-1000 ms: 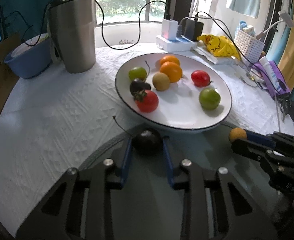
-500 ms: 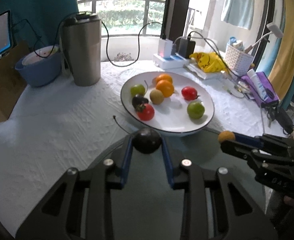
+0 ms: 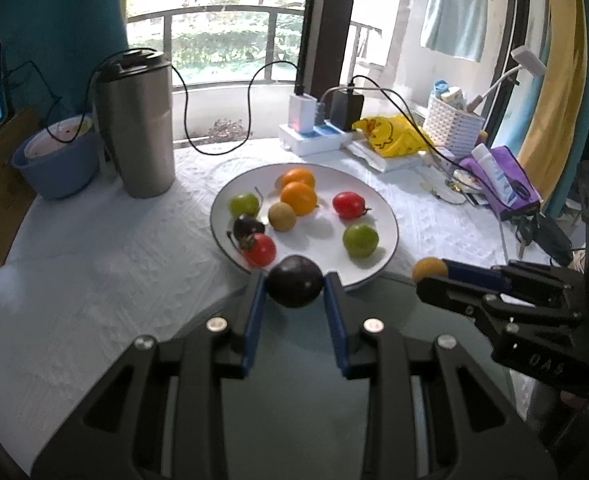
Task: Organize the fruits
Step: 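Carry the dark plum and yellow fruit in both grippers over the bowl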
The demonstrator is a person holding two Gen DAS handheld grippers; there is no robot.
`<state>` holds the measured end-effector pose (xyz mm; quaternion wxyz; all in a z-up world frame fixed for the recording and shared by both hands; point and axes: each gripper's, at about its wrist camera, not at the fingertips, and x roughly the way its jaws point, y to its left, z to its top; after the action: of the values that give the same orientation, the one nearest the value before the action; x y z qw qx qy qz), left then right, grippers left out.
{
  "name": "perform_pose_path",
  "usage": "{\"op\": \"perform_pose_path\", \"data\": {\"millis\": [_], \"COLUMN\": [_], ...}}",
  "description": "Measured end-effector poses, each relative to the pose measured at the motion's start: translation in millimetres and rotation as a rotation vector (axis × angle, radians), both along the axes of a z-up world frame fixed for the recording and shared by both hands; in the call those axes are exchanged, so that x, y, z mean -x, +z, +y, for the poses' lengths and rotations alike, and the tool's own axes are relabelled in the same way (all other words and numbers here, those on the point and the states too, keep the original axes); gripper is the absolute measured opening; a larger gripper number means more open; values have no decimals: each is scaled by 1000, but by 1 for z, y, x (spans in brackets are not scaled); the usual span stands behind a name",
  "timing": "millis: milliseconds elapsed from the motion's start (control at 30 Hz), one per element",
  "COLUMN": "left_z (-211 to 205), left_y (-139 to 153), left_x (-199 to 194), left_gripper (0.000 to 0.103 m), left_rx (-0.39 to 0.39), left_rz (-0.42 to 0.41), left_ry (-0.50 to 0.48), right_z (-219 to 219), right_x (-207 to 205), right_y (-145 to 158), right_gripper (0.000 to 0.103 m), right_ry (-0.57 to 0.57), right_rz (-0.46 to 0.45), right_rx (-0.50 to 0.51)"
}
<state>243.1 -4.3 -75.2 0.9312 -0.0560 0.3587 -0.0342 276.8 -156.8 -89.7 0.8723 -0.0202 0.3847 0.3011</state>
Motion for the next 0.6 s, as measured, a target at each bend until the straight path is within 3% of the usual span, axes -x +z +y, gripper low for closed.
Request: {"op": "perform_pose_path", "data": {"millis": [600], "left_z": [-2], "left_y": [-17], "left_x": [-43], "left_gripper": [31], "left_rx": [18], "left_rz": [48], "left_ry": [-30], "right_z": [11], "right_x": [-40], "right_y": [-7], "right_gripper": [26], "right_ry": [14], "right_rz": [12], "right_rx": [-12]}}
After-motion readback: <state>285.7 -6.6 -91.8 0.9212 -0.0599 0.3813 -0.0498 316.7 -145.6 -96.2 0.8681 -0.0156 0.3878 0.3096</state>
